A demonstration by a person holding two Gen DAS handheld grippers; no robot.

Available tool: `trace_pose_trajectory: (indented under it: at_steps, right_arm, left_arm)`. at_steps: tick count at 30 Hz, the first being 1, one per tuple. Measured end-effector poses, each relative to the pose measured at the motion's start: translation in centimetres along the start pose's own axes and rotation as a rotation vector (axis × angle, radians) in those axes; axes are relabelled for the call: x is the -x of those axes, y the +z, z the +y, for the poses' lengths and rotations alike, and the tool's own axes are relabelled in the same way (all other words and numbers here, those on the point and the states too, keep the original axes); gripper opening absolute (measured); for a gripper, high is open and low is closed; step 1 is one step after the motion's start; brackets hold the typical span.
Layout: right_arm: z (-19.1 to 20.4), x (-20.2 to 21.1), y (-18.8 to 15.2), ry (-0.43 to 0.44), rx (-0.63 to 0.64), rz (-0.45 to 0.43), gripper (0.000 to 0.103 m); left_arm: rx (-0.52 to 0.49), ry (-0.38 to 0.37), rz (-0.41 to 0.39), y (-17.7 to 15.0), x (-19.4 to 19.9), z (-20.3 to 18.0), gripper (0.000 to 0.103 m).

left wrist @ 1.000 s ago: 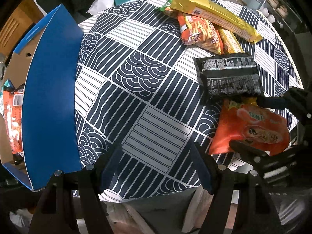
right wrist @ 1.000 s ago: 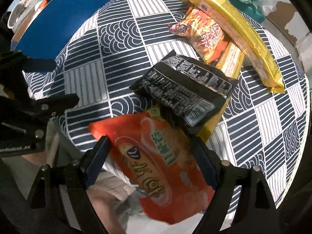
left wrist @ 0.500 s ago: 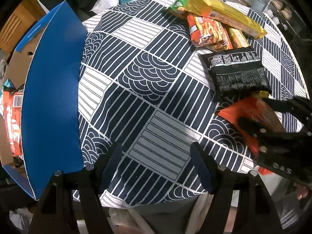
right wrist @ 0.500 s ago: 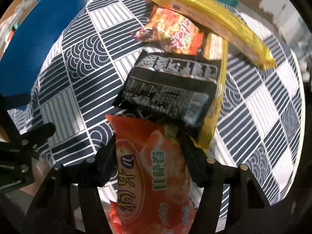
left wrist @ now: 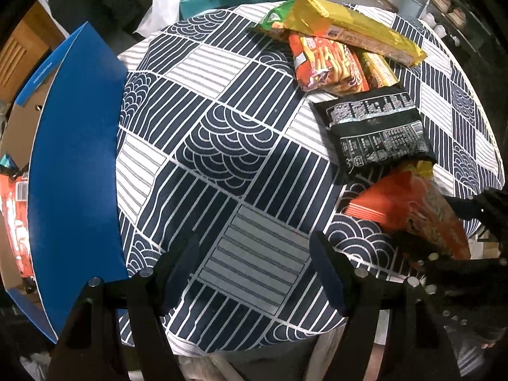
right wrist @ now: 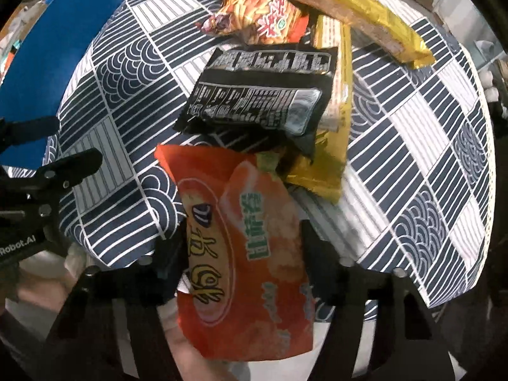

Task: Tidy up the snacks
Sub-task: 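Grasp the black packet with the left gripper while the right grasps the orange biscuit bag, then lift and carry the black packet and orange biscuit bag over the cardboard box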

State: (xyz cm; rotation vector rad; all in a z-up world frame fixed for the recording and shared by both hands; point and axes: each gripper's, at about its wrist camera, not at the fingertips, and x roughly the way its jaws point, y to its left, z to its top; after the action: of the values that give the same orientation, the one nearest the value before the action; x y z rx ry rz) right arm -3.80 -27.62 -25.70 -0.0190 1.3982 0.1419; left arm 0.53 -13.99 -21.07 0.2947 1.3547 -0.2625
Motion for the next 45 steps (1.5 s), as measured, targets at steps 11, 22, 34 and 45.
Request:
trace_pose_trajectory:
  at_steps: [11,22,34,45]
  right_arm:
    - [-5.9,6.9,-1.5,0.030,-0.150,-0.156,0.057]
    - [-8.5,5.2,0.8,-0.016,-0.257,-0.213,0.057]
    - [-10.0,6.1,1.6,-0.037,-0.299,-0.280,0.057]
    - [-10.9,5.8,0.9,-0.016,-0.324,-0.275,0.057]
  left_arm:
    - [-0.006,-0.018,-0.051,1.8,0.8,-0.6,0.078]
    - [-0.084,-0.053,-0.087,4.4,0.1,-3.5,0.078]
    - [-0.092,-0.188,-0.070,7.3,-0.3,-6.8,0.083]
    - [-0.014,-0.322,-0.089,8.4,-2.0,-6.7,0.085]
